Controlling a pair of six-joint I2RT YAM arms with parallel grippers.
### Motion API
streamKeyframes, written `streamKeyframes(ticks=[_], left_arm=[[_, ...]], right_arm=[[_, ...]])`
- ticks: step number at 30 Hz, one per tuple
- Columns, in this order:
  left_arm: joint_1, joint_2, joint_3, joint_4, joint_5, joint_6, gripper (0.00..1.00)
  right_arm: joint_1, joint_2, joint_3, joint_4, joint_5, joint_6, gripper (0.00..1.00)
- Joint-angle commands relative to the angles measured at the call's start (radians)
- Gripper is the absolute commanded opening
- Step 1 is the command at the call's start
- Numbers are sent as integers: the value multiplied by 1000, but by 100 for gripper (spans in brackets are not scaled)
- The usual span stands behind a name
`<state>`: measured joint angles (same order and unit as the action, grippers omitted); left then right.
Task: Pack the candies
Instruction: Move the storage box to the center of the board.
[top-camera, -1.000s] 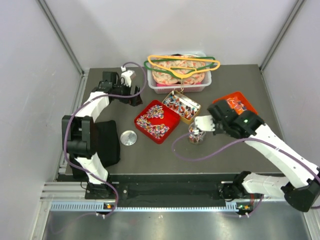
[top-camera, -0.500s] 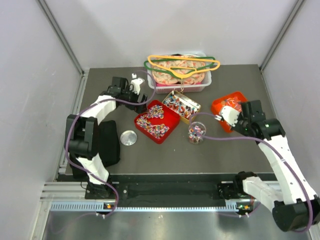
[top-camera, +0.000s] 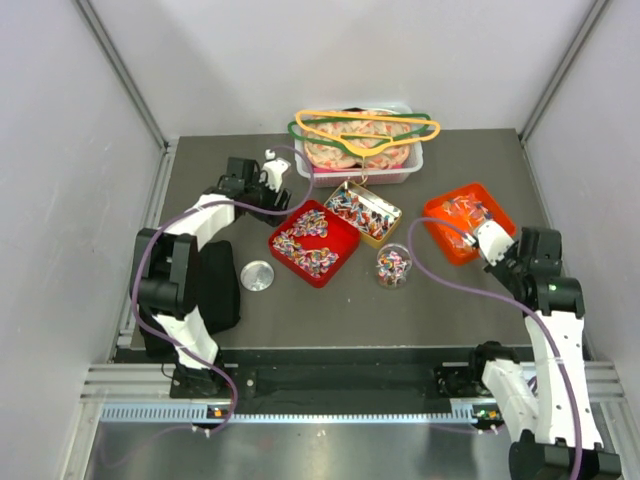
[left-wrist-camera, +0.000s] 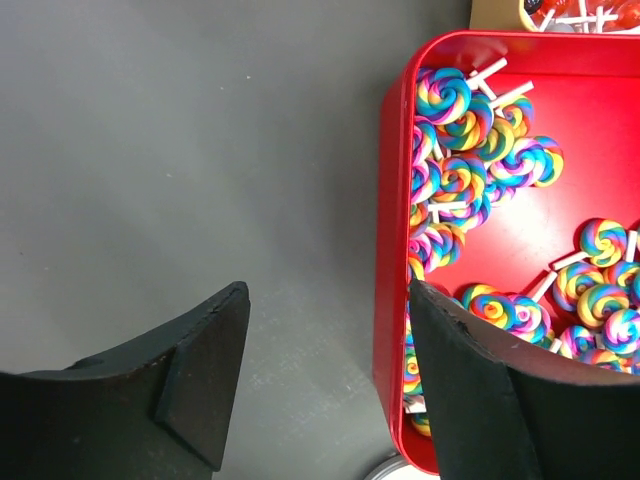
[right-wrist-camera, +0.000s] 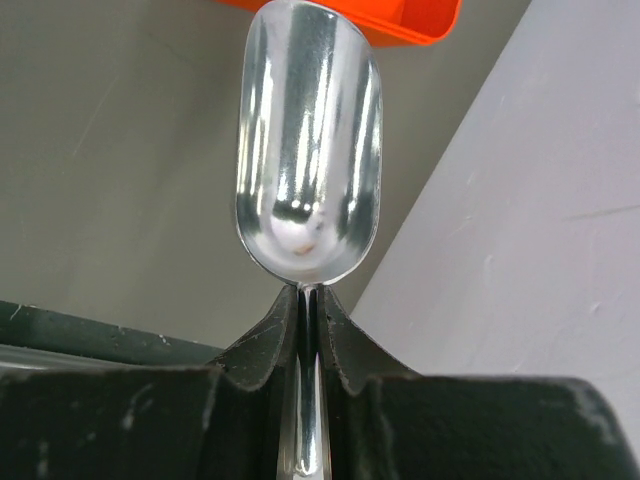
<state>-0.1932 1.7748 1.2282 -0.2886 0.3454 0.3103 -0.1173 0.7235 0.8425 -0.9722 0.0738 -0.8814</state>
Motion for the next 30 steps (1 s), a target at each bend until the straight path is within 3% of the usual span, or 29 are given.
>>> streamKeyframes(ticks=[1, 15, 21, 30], left_arm=[[-12, 5, -7, 65, 1, 24, 67], [-18, 9, -21, 62, 60, 12, 63], [-23, 63, -15, 69, 55, 15, 50], [-29, 95, 14, 75, 46, 9, 38]], right_arm=[[-35, -33, -49, 55, -43, 13, 0], [-74, -39, -198, 121, -54, 64, 0], [-74, -39, -210, 130, -57, 75, 0], [-73, -38, -206, 118, -66, 85, 0]])
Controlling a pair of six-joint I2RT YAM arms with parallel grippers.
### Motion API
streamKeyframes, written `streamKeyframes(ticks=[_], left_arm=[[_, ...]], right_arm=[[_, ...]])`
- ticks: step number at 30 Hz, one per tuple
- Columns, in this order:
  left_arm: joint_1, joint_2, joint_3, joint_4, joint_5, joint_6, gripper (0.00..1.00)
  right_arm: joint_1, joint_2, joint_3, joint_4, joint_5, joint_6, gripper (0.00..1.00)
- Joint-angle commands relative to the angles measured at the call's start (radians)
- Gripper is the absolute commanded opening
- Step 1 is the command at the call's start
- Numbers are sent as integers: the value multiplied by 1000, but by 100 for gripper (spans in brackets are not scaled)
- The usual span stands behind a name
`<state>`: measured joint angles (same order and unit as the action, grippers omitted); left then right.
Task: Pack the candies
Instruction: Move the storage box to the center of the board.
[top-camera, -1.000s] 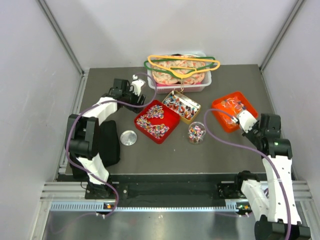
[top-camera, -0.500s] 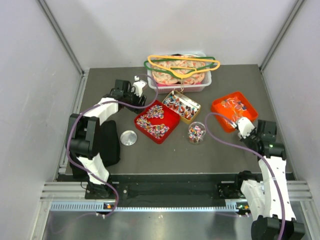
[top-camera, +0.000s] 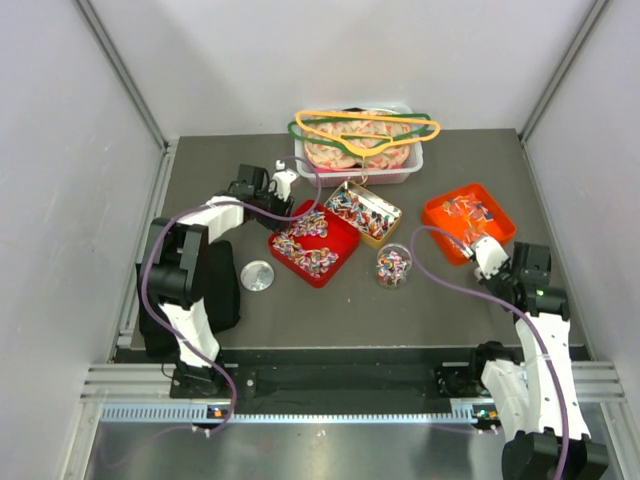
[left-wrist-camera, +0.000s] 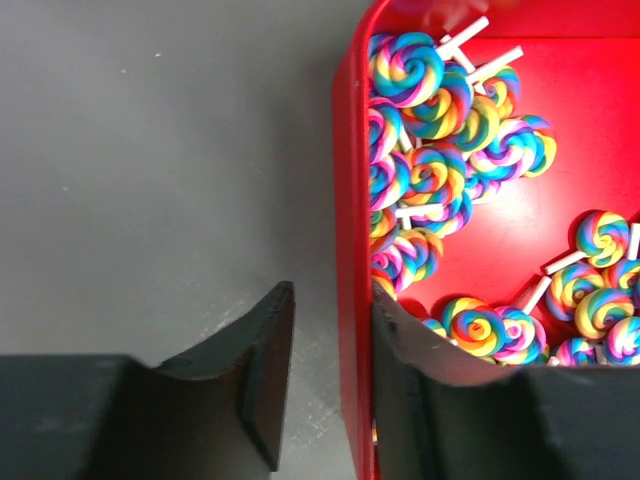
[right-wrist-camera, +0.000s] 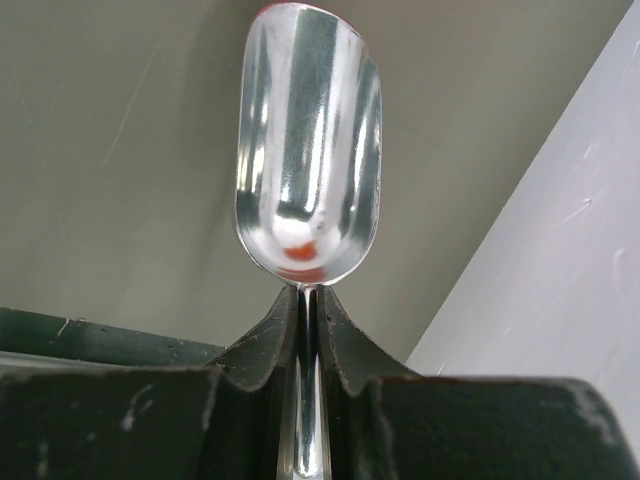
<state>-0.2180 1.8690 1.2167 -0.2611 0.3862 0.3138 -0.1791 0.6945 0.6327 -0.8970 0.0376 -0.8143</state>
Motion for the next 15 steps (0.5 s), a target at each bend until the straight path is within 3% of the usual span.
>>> streamKeyframes(ticks=[1, 3, 15], left_arm=[[-4, 2, 27, 48, -3, 4, 36], [-4, 4, 35, 51, -13, 4, 29], [5, 67, 130, 2, -84, 5, 23]], right_arm=[[-11, -7, -1, 43, -27, 17, 0], [-11, -9, -28, 49, -25, 7, 0], [-13, 80, -105, 190, 45, -22, 0]])
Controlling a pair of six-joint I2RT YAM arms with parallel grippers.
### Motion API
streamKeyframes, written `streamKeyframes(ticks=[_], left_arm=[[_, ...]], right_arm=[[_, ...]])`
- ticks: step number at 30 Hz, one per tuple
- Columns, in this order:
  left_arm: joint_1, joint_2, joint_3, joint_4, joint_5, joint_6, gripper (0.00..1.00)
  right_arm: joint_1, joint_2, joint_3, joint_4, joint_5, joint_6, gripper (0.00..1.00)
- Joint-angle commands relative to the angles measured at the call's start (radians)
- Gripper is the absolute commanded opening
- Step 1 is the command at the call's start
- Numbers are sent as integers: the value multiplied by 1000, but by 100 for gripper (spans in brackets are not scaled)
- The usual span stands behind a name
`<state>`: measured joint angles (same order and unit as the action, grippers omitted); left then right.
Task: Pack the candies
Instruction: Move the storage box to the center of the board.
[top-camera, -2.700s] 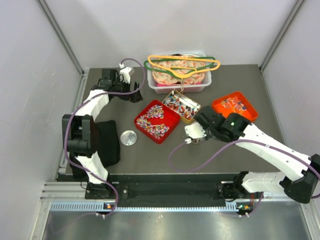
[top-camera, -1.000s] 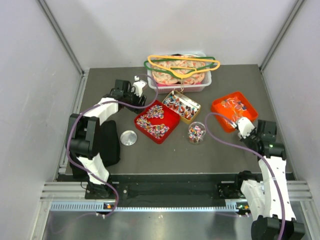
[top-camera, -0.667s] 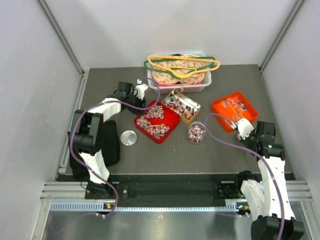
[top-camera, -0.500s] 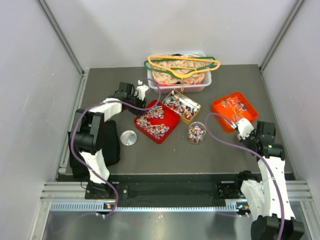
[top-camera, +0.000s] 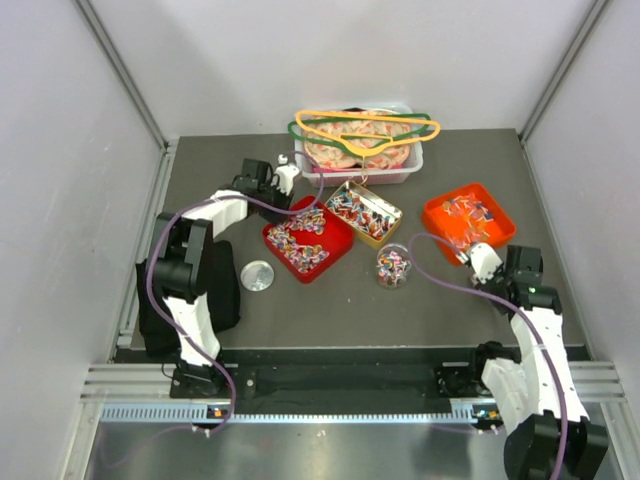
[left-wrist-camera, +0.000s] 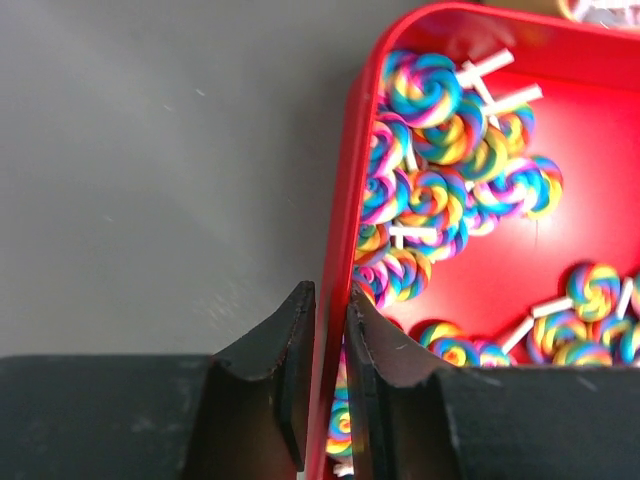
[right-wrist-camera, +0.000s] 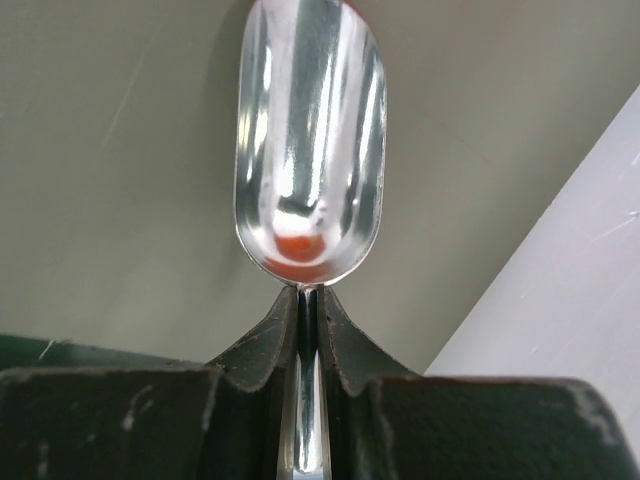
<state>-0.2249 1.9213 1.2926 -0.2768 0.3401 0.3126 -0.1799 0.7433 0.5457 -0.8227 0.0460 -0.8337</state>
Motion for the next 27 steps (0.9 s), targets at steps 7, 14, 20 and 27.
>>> streamKeyframes(ticks=[7, 14, 20, 27], left_arm=[[33, 34, 79, 21, -35, 8, 22], [79, 53, 119, 14, -30, 25, 22], [124, 85, 161, 10, -27, 34, 21], [162, 159, 257, -1, -35, 36, 20]], right_arm=[[-47, 97, -64, 240, 69, -4, 0], [-142, 176, -56, 309, 23, -39, 0], [-142, 197, -47, 312, 17, -44, 1], [-142, 197, -32, 298, 11, -45, 7]])
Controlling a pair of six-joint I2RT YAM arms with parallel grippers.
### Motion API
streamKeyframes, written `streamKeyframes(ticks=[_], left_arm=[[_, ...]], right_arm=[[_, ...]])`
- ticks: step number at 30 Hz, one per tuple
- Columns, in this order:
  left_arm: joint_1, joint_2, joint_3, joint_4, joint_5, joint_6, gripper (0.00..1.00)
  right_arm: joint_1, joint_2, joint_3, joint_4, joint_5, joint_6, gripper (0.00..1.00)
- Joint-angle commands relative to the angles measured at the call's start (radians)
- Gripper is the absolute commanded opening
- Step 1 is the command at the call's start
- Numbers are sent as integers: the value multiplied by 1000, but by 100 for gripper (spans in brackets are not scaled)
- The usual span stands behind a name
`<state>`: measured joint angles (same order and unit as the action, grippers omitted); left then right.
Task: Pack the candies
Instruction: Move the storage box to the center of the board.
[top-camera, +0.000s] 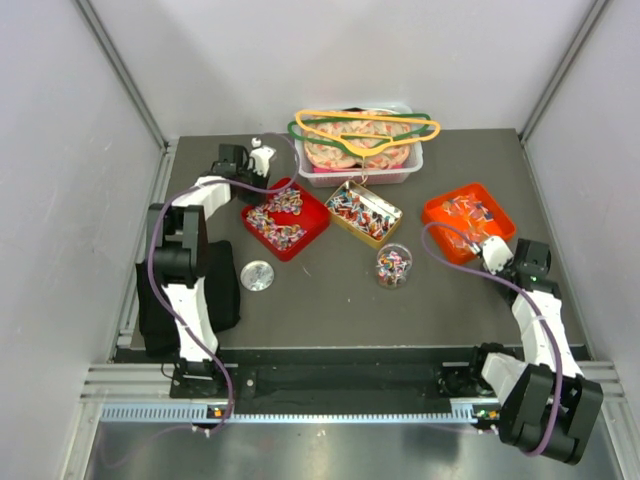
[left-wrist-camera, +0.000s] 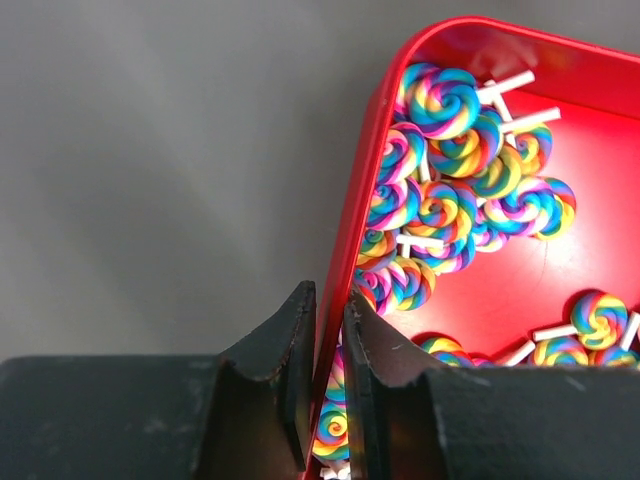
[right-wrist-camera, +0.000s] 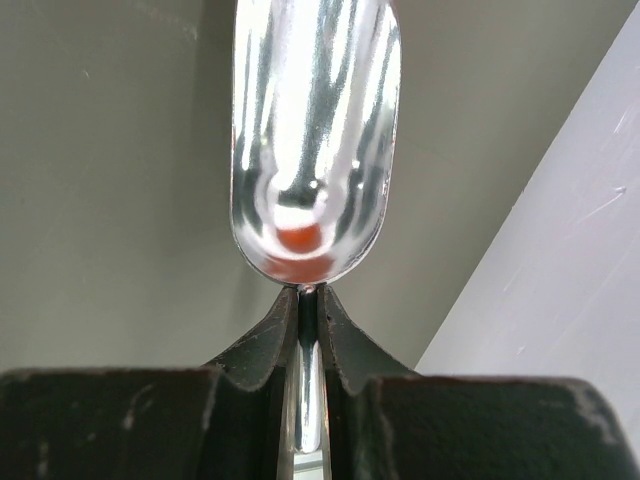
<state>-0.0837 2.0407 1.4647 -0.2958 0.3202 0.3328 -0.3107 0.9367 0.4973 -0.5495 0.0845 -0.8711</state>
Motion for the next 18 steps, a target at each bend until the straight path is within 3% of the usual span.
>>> streamKeyframes(ticks=[1, 10, 18], left_arm=[[22, 58, 97, 20, -18, 15, 20], [38, 148, 239, 6, -14, -1, 20], [41, 141, 235, 17, -15, -6, 30]], right_arm=[[-13, 5, 18, 23, -28, -8, 8], [-11, 59, -20, 69, -42, -9, 20], [-11, 21, 10, 11, -66, 0, 47]])
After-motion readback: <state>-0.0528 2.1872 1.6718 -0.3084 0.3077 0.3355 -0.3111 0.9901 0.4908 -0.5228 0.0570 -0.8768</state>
